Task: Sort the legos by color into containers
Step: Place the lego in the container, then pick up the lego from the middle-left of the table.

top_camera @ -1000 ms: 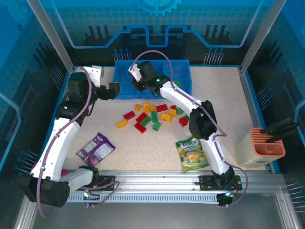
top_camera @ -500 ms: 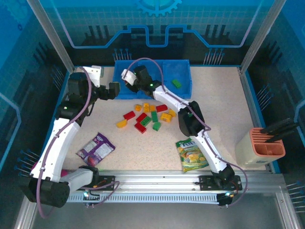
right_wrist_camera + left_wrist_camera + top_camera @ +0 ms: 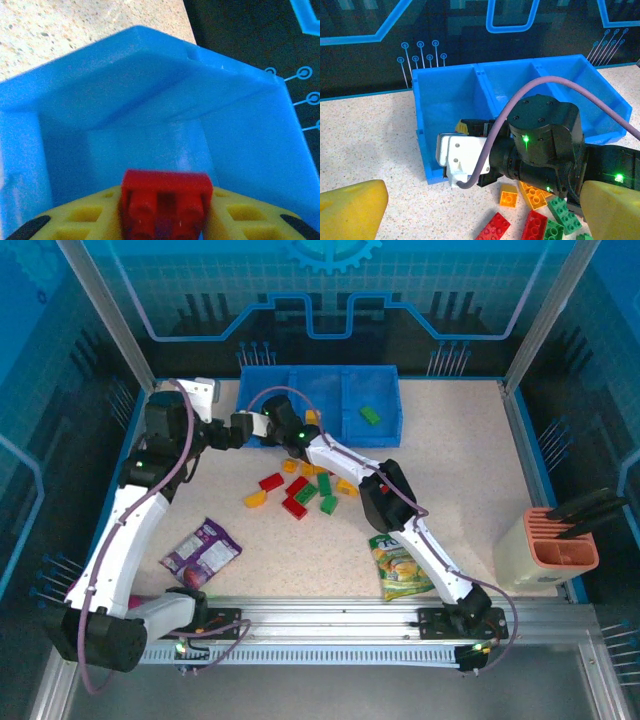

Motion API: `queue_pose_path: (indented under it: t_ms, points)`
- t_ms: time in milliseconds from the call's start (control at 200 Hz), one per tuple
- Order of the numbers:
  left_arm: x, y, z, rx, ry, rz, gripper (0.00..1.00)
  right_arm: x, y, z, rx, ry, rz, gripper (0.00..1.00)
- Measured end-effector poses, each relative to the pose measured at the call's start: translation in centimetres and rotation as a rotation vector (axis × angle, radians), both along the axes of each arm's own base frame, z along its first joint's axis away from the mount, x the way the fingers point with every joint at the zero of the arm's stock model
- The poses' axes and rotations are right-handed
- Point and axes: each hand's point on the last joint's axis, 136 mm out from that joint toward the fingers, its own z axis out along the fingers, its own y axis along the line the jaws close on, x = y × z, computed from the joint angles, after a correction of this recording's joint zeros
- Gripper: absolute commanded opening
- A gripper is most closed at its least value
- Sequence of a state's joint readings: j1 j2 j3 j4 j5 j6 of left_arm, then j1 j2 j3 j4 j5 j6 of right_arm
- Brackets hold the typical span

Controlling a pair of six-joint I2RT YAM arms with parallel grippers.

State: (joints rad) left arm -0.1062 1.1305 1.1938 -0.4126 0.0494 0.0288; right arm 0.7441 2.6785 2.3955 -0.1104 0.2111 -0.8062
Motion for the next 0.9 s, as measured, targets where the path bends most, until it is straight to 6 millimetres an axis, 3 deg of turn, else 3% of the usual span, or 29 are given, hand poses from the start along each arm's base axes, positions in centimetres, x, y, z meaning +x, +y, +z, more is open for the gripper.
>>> queue_pose_path:
  t_ms: [135,365,505,570,650,821,901]
  points:
    - [0.0,0.0,0.0,0.000,0.000,0.000,1.00,0.4,-0.1,0.5,-0.007,-0.035,-0.002,0.62]
    - [0.0,0.0,0.0,0.002,0.000,0.000,0.99,0.2,0.2,0.7,0.023,-0.019,-0.004,0.55]
    - [0.1,0.5,0.1,0.027,-0.024,0.014,0.99,-1.4,-0.1,2.0,0.055,0.036,0.012,0.54]
    - [0.0,1.8,-0.4,0.029,-0.050,0.098,0.99,-2.3,-0.5,4.0,0.082,0.049,0.013,0.55]
    - [-0.8,2.8,-1.4,0.028,-0.070,0.144,0.99,-3.4,-1.4,8.1,0.129,0.043,0.012,0.57]
    - [-1.6,2.2,-2.5,0.004,-0.080,0.102,0.99,-6.1,-4.6,18.0,0.250,-0.026,-0.014,0.60]
    - [-1.6,1.6,-3.2,-0.001,-0.054,0.069,0.99,-7.3,-7.0,20.7,0.300,-0.027,-0.053,0.60]
